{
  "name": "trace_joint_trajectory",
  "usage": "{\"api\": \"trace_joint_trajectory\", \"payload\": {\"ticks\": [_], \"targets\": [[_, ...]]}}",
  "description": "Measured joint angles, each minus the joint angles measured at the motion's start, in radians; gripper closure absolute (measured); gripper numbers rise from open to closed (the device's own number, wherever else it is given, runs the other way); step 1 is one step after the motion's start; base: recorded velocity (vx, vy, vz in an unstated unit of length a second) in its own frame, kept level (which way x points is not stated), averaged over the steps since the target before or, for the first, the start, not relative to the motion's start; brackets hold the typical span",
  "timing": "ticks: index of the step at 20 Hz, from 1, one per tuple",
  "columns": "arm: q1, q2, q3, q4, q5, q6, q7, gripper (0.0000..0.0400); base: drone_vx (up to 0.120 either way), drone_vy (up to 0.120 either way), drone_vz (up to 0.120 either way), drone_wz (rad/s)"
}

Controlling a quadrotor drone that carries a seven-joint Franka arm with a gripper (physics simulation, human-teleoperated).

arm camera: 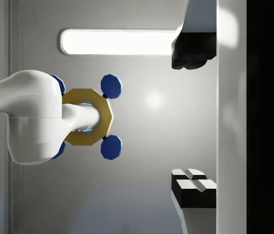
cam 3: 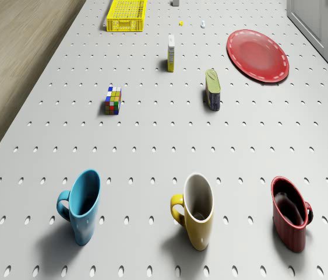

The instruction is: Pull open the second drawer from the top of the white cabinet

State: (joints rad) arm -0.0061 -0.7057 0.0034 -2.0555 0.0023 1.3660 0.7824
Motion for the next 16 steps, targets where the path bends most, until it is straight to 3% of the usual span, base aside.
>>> {"api": "trace_joint_trajectory", "payload": {"ticks": [4, 7, 10, 16], "targets": [[0.001, 0.003, -0.006, 0.01, 0.011, -0.004, -0.001, 0.01, 0.0, 0.0, 0.0, 0.0], [0.043, 0.002, -0.217, -0.028, 0.342, -0.009, -0.051, 0.0095, 0.0, 0.0, 0.0, 0.0], [0.096, -0.008, -0.4, -0.12, 0.624, -0.011, -0.098, 0.0093, 0.093, -0.107, 0.0, 0.0], [0.19, -0.038, -0.594, -0.266, 0.912, 0.0, -0.15, 0.0097, 0.12, -0.12, 0.12, 0.0]]}}
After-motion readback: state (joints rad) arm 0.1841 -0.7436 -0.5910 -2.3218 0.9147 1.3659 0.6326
